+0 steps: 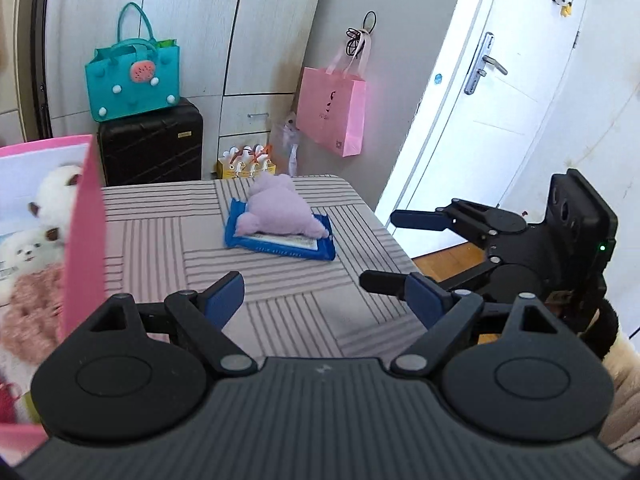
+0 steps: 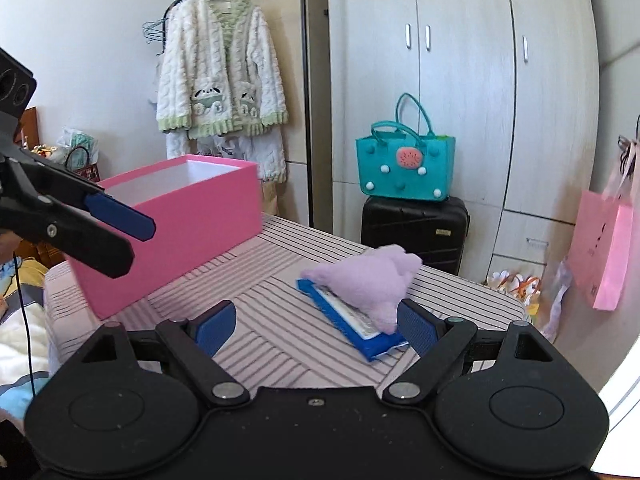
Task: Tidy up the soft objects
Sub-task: 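Withdraw both grippers from the box toward the lilac plush on the blue pack, then close the left gripper on the lilac plush while the right gripper also grips it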
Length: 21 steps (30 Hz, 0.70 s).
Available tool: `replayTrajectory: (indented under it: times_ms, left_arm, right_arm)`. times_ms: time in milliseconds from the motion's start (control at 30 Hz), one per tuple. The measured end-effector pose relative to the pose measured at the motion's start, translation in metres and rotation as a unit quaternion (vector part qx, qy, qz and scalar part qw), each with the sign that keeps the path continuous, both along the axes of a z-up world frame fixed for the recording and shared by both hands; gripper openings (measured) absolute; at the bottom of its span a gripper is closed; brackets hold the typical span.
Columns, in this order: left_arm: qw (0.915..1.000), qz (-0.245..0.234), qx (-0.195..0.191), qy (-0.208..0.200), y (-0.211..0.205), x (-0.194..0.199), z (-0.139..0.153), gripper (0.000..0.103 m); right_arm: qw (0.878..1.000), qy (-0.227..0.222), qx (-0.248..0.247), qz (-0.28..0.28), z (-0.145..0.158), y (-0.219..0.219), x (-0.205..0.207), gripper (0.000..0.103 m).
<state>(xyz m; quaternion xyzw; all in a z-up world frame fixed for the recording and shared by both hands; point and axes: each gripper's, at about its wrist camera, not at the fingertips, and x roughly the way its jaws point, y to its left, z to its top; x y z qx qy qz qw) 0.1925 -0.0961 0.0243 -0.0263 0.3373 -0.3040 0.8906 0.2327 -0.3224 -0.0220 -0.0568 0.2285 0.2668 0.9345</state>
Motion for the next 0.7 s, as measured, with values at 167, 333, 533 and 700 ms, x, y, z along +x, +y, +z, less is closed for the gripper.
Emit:
replayTrajectory:
  times_ms: [167,333,533,700]
  left_arm:
    - [0.9996,0.024,-0.013,0.004,-0.018,0.03,-0.015,0.086]
    - [0.9984,0.043,-0.029,0.023,-0.029,0.063,-0.031,0.085]
    - [0.9972,0.071,-0.021,0.013,-0.047,0.089,-0.049,0.084]
    - [0.9936,0.112,0.006,-0.014,-0.055,0.109,-0.06,0.083]
  right_arm:
    - [1.0,0.01,-0.014,0.001,-0.014,-0.002,0.031,0.09]
    - [0.999,0.025,-0.019,0.006,-0.029,0.002,0.06,0.09]
    - [0.998,0.056,-0.008,0.009,-0.04,0.006,0.09,0.09]
    - [0.997,0.07,-0.003,0.019,-0.045,0.011,0.105,0.09]
